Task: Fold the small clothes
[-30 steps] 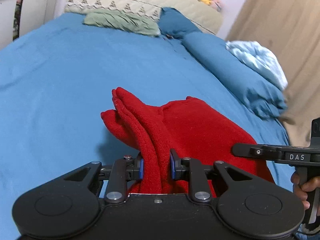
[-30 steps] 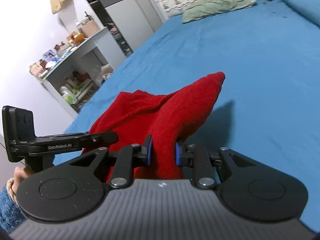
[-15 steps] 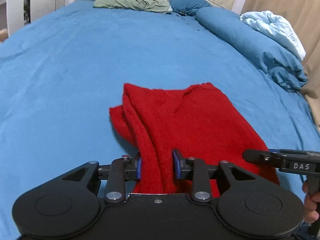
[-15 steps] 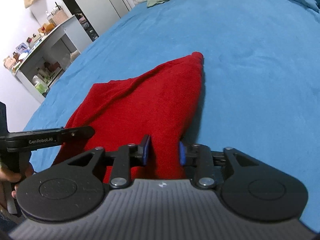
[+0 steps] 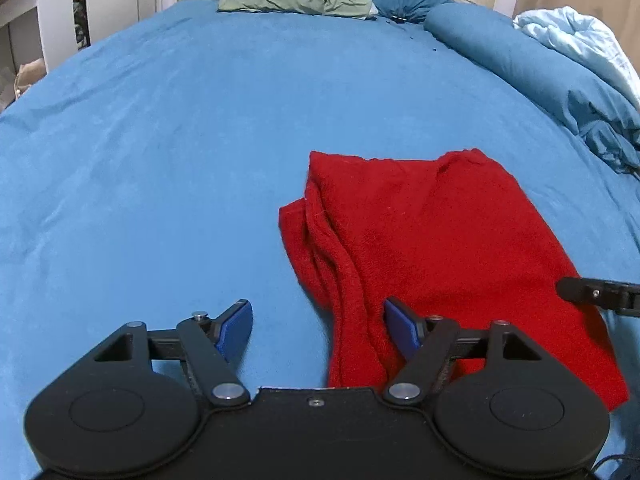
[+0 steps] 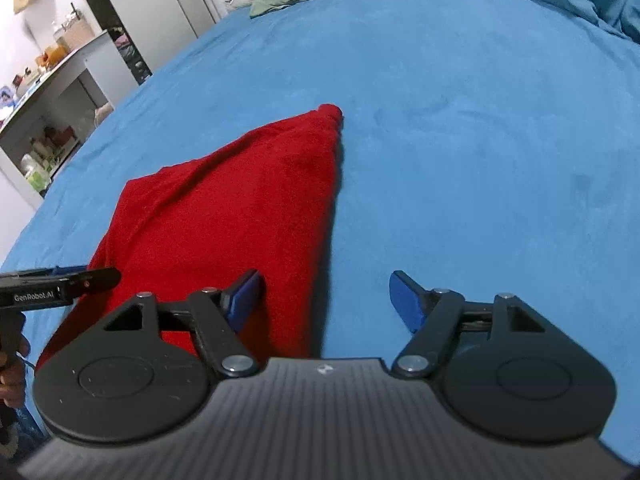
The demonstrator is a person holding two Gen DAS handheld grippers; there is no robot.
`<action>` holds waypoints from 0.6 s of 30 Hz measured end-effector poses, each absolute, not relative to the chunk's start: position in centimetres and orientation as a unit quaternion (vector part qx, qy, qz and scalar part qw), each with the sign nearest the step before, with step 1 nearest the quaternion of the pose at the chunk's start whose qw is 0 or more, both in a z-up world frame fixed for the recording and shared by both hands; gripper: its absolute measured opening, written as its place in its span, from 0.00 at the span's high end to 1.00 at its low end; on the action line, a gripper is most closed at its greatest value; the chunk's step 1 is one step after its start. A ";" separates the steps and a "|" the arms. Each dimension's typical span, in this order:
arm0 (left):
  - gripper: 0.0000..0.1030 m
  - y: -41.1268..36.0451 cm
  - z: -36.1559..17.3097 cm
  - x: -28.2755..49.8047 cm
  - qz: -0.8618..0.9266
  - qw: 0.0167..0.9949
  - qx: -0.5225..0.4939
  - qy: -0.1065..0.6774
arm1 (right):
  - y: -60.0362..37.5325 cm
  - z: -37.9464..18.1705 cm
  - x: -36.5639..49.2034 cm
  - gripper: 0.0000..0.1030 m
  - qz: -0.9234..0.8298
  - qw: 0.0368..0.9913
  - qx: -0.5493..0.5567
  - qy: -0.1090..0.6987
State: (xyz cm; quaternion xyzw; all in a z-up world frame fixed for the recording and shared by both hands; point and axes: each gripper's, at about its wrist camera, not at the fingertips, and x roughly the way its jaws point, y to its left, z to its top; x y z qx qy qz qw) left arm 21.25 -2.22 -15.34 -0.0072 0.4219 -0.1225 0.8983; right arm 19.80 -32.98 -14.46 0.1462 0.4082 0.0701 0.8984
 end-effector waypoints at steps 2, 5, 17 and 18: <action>0.23 -2.2 -15.0 21.3 -0.120 0.897 -0.008 0.425 | -32.8 -14.0 19.8 0.16 0.068 0.899 0.141 0.410; 0.25 -2.2 -13.6 20.9 -0.115 0.897 -0.001 0.427 | -32.7 -12.3 19.1 0.16 0.078 0.903 0.140 0.398; 0.00 -1.5 -0.7 10.9 -0.105 0.934 -0.001 0.341 | -29.7 2.0 10.2 0.01 0.046 0.935 0.069 0.346; 0.00 -1.4 0.0 9.8 -0.102 0.936 -0.005 0.338 | -29.2 2.9 9.1 0.00 0.041 0.935 0.060 0.346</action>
